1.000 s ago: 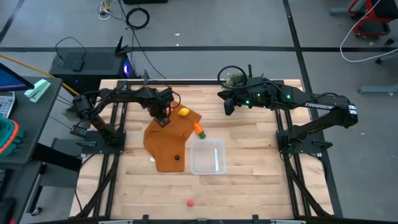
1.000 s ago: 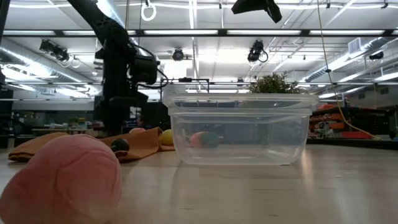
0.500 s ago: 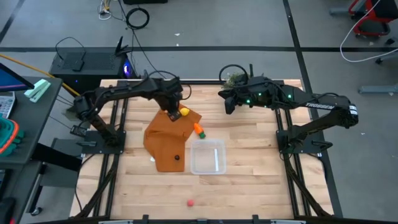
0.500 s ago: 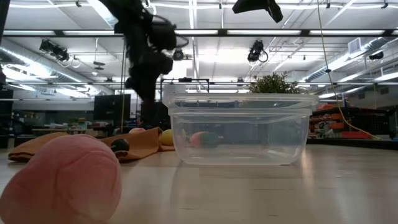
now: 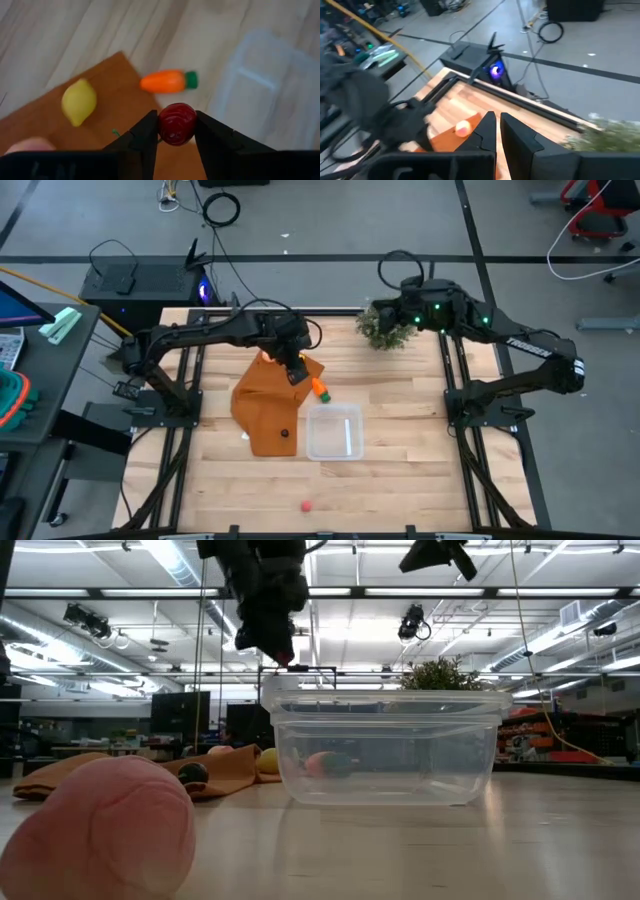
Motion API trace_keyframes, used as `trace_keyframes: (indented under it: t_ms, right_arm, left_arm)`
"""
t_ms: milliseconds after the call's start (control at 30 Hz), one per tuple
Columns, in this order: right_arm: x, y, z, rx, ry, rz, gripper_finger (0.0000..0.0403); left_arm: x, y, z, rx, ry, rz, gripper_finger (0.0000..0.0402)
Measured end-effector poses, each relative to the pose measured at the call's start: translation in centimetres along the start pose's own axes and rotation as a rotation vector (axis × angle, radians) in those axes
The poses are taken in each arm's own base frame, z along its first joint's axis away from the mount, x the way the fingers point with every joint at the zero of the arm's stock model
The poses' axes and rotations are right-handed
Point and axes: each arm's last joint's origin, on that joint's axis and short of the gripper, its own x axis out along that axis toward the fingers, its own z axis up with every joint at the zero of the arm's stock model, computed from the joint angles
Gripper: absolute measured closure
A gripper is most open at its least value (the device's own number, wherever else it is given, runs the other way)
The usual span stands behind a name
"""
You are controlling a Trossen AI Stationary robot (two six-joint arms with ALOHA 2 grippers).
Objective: Pick and placing Produce into tupperware
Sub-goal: Put the red cherry into the transparent bin
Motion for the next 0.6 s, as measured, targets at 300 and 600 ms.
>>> trace_keyframes:
  t_ms: [300, 600]
  right_arm:
    - [-1.0, -2.4, 1.4, 0.014, -0.046, -0.086, 0.0401]
    - [-0.9, -3.3, 1.8, 0.013, -0.016, -0.046, 0.0401]
  left_arm:
    - [-0.2, -3.1, 0.6, 0.000, -0.090, -0.098, 0.0276]
    - [2.0, -5.8, 1.3, 0.003, -0.072, -0.185, 0.0269]
